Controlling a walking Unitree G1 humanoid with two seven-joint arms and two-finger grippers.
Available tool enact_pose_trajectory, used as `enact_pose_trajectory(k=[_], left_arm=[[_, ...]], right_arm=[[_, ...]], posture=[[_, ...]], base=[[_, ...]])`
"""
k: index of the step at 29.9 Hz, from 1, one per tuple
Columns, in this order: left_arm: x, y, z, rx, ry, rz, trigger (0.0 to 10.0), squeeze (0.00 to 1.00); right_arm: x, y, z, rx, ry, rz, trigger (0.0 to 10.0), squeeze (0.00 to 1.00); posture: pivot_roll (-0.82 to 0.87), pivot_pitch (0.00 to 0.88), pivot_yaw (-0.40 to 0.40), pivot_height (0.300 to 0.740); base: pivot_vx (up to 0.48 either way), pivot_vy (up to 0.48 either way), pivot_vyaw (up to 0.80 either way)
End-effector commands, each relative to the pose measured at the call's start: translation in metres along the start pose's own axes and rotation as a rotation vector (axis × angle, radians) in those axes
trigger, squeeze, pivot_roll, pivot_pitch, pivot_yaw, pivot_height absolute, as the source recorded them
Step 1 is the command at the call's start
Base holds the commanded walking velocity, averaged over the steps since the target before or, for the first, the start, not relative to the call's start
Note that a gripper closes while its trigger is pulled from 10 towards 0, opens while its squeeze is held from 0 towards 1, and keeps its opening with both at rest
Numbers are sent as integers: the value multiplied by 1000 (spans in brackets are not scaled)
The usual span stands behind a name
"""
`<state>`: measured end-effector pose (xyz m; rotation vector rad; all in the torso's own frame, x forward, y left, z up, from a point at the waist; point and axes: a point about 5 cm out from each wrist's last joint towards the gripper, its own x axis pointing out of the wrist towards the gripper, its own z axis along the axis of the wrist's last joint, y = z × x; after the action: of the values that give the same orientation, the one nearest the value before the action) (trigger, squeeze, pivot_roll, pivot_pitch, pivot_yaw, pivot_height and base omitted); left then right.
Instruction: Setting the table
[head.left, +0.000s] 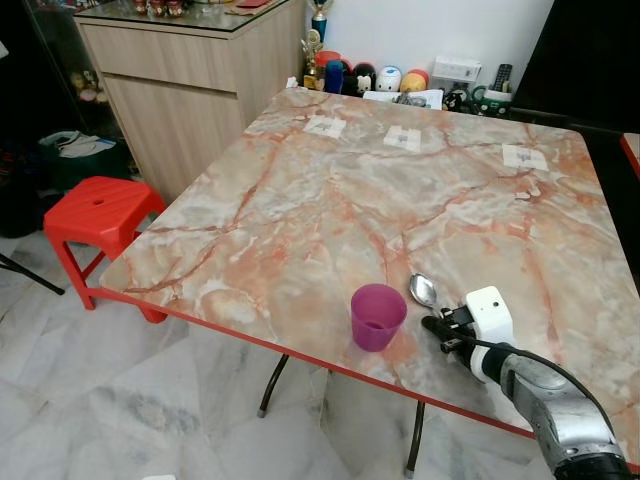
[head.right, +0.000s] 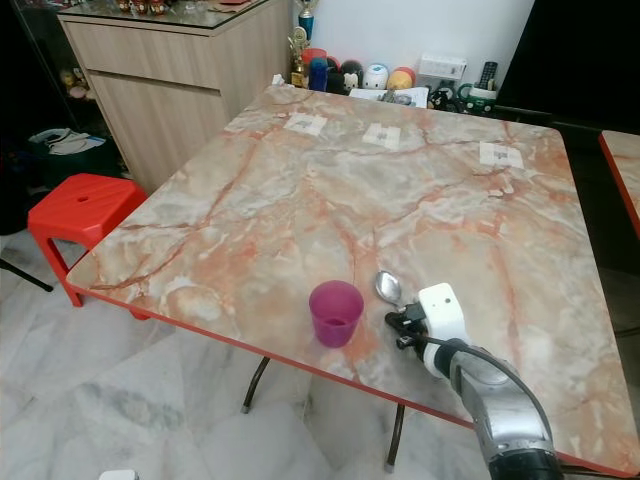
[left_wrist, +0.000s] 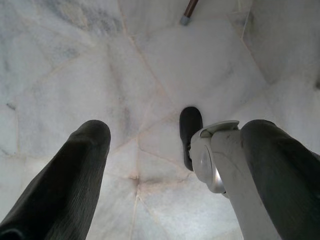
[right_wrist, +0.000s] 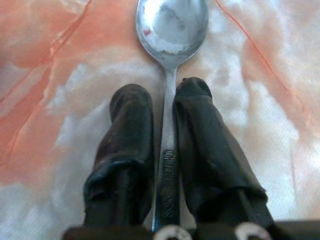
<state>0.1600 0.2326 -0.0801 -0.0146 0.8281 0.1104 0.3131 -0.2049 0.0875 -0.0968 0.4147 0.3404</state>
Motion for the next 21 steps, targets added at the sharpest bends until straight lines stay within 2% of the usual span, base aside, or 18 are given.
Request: enact_pose_trajectory(k=[1, 15, 21], left_arm=[[-2, 1, -8, 9, 34, -1, 10000, 0], [-2, 1, -8, 8, 35, -7, 10000, 0], [-3, 0, -9, 9, 36, -9, 10000, 0]], right_arm=[[2, 3, -10, 6, 47, 4, 0, 0], [5, 7, -12, 6, 48, 3, 0, 0], [6, 7, -6, 26, -24, -49, 0, 0]], posture=[[19, 138, -10, 740], [17, 133, -14, 740], [16, 124, -15, 740]], base=[[0, 0, 0], [0, 0, 0], [0, 0, 0]])
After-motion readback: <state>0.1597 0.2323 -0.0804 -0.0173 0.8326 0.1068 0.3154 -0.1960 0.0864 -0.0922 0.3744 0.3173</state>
